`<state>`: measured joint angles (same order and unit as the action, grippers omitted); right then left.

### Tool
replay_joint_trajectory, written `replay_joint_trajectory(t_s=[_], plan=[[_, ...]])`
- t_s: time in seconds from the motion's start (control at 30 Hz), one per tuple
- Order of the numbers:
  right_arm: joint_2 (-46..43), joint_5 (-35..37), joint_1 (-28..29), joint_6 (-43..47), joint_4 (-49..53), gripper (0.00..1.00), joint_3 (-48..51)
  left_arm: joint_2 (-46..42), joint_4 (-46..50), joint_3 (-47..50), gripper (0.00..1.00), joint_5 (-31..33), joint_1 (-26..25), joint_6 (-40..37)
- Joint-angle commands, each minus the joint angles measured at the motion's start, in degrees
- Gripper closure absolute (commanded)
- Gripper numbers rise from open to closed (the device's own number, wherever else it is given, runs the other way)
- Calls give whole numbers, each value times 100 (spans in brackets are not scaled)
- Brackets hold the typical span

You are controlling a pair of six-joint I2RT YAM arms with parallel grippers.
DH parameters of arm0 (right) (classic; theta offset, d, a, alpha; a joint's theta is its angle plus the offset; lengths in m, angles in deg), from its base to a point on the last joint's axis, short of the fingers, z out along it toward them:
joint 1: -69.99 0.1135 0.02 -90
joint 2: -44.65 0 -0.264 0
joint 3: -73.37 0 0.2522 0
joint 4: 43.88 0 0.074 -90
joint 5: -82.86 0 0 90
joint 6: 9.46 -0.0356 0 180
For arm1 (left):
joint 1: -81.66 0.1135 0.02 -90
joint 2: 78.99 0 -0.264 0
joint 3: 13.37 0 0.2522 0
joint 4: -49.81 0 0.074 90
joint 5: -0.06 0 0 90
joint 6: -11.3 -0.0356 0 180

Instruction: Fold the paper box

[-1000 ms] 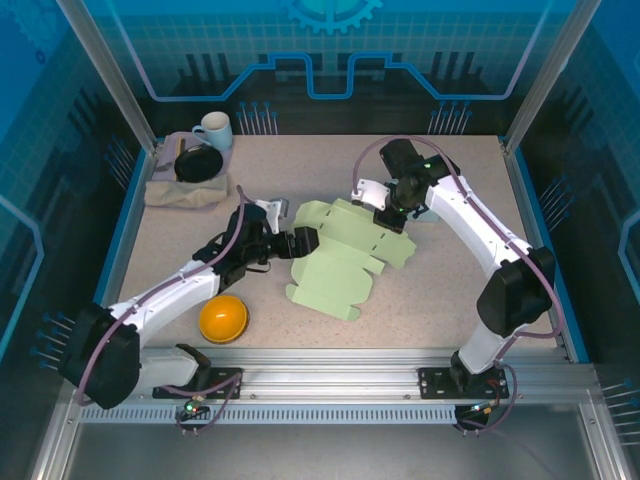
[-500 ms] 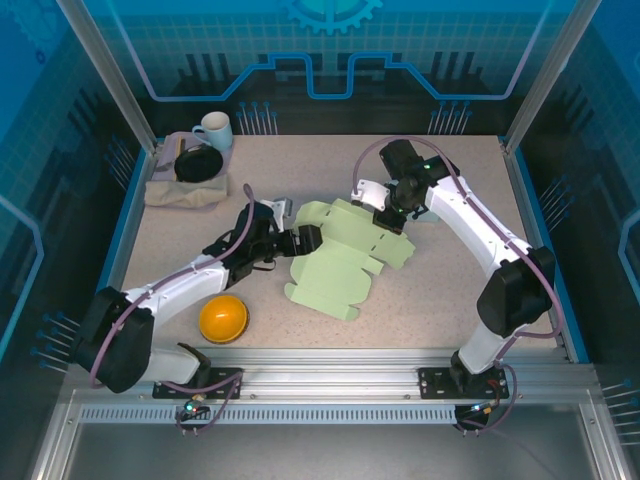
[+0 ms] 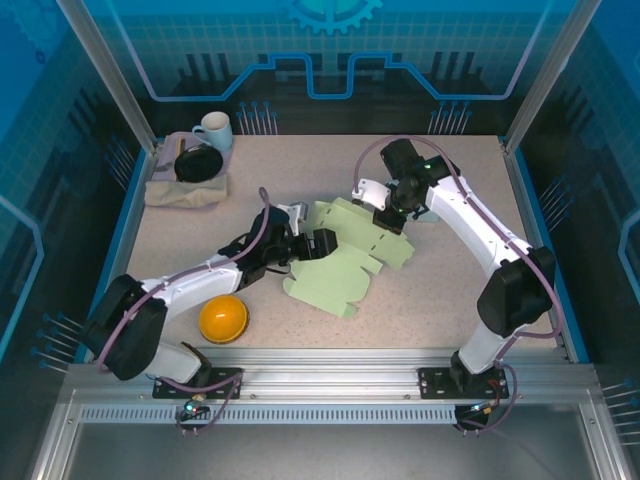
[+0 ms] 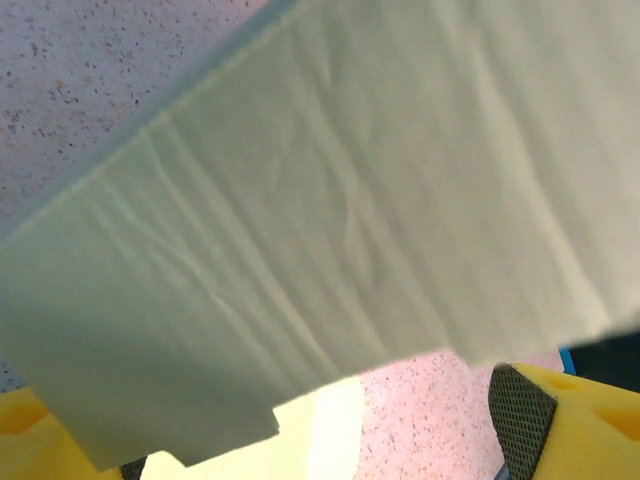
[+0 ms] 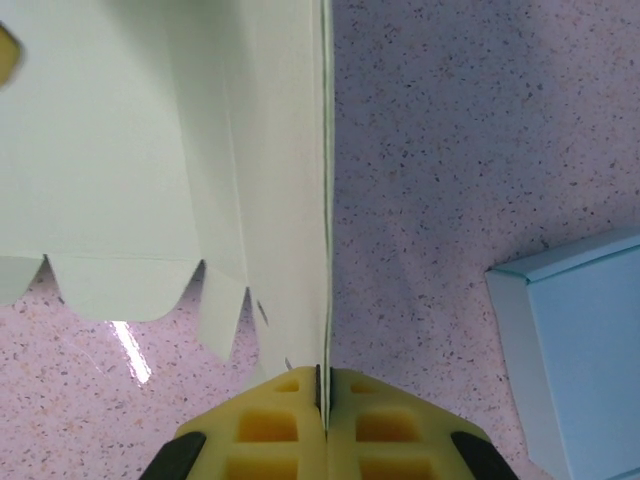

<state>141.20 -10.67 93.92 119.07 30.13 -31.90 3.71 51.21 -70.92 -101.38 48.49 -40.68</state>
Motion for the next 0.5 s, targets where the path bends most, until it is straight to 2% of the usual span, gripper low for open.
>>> replay_joint_trajectory(t_s=[0.0, 0.23, 0.47], plan=[[-134, -294, -66, -78, -133, 100, 126, 226, -476, -161, 12, -167, -32, 295], [-272, -255, -68, -34, -241, 100, 329, 227, -247, -269, 12, -43, -28, 97], [-498, -50, -50, -11, -462, 100, 576, -349, 130, -147, 11, -167, 145, -71]])
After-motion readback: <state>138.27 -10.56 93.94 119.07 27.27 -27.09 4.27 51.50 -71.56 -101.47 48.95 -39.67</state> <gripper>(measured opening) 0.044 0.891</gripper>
